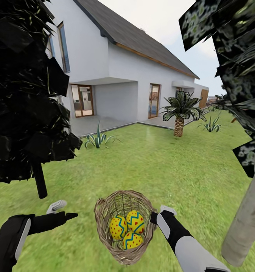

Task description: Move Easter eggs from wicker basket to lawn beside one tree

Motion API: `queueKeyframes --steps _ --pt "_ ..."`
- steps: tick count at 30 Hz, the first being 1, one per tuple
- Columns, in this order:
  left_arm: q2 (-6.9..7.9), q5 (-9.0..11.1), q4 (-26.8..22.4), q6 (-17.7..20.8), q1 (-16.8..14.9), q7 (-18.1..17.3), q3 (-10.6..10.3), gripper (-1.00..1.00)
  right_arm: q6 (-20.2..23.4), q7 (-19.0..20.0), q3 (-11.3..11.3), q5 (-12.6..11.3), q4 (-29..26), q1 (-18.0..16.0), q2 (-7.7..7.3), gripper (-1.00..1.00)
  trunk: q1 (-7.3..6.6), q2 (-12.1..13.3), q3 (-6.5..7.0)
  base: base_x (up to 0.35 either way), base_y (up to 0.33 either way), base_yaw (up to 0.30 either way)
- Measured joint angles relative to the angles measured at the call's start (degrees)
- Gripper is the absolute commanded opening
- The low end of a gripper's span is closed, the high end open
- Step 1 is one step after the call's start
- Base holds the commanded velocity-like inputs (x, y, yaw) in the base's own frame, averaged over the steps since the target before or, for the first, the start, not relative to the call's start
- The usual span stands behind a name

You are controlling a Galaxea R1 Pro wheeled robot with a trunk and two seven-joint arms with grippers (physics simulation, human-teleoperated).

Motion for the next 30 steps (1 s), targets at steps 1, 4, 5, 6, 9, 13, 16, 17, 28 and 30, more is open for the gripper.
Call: queueKeyframes --steps 1,4,5,6,9,13,16,17,28,30 --pt "0.02 0.00 0.00 0.00 0.00 0.01 0.01 1.00 -0.07 0.01 -0.03 -0.05 -0.02 -0.01 0.00 -1.00 0.00 0.00 0.00 0.331 0.031 0.000" --pt "0.02 0.00 -0.01 0.02 0.00 0.03 -0.04 1.00 -0.03 0.01 0.01 0.10 0.00 0.00 -0.01 -1.00 0.00 0.00 0.00 0.306 0.133 0.000" --pt "0.02 0.00 -0.01 0.02 0.00 0.02 -0.05 1.00 -0.11 0.03 -0.04 -0.05 -0.03 0.00 0.00 -1.00 0.00 0.00 0.00 0.292 0.169 0.000" --pt "0.02 0.00 -0.01 0.03 0.00 0.02 -0.05 1.00 -0.08 0.02 -0.02 0.08 -0.03 -0.01 0.00 -1.00 0.00 0.00 0.00 0.283 0.173 0.000" --pt "0.03 0.00 -0.01 0.03 0.01 0.04 -0.05 1.00 -0.10 0.03 -0.03 -0.03 -0.03 0.00 0.00 -1.00 0.01 0.00 0.00 0.263 0.175 0.000" --pt "0.03 0.00 -0.01 0.02 0.00 0.02 -0.02 1.00 -0.09 0.02 -0.03 0.00 -0.03 0.00 0.00 -1.00 0.01 0.00 0.00 0.248 0.166 -0.001" --pt "0.03 0.00 0.01 0.01 -0.01 0.02 -0.02 1.00 -0.15 0.03 -0.06 -0.36 -0.04 0.01 0.00 -1.00 0.00 -0.01 0.07 0.270 0.080 -0.122" --pt "0.03 0.00 0.01 0.00 -0.01 0.02 0.01 1.00 -0.10 0.01 -0.04 -0.04 -0.06 0.01 0.00 -1.00 0.00 -0.01 0.12 0.277 0.010 -0.174" --pt "0.11 0.08 0.00 0.00 0.00 -0.01 0.45 1.00 -0.10 0.01 -0.05 -0.05 -0.03 -0.02 0.00 -1.00 0.03 0.00 0.60 0.077 0.001 -0.109" --pt "0.12 0.13 0.00 -0.06 0.01 -0.03 0.54 1.00 -0.03 0.00 -0.02 0.07 0.00 0.01 0.00 -1.00 0.03 0.01 0.60 0.000 0.000 -0.001"
